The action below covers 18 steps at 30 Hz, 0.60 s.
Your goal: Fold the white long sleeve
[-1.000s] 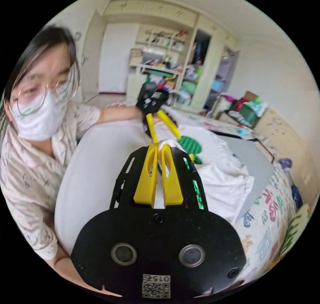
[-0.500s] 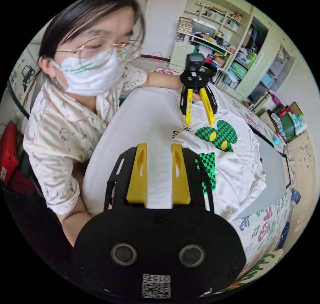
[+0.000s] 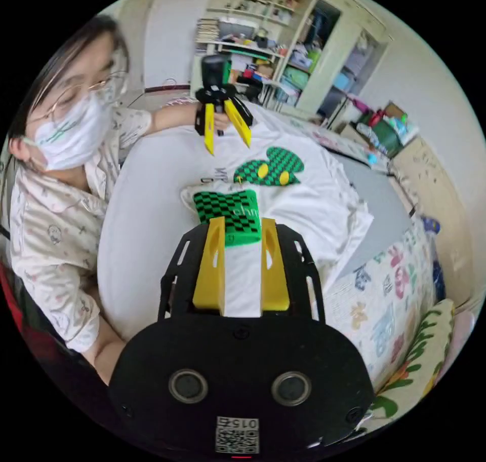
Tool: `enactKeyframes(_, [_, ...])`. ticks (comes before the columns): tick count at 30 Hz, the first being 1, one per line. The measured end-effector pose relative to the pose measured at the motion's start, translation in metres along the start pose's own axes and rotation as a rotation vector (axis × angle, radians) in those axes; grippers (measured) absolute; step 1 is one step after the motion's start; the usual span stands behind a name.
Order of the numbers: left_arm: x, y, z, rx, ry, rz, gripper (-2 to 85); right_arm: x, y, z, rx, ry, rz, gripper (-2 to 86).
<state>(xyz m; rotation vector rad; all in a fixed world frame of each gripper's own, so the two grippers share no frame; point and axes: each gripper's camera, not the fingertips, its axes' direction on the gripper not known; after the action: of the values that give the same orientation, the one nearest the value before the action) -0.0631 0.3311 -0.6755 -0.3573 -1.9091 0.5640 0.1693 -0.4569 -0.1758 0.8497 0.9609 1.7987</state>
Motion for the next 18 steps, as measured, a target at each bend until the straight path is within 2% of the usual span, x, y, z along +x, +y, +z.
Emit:
enactKeyframes(2, [0.002,0.000,0.003,-0.013,-0.009,0.015,13.6,0.047,0.014,0.018,-0.051,-0.213,0.078,13.0])
enactKeyframes(5, [-0.001,0.001,0.013,-0.055,-0.014,0.019,13.6,0.089,0.017,0.041,-0.133,-0.377,0.149,10.8])
enactKeyframes(11, [-0.001,-0.001,0.006,-0.011,0.004,0.032,13.6,0.092,-0.010,0.016,0.018,-0.314,0.051,0.6])
enactKeyframes(18, [-0.009,0.000,0.003,0.012,0.073,0.010,16.0,0.088,-0.052,0.001,0.191,-0.343,-0.007,-0.4])
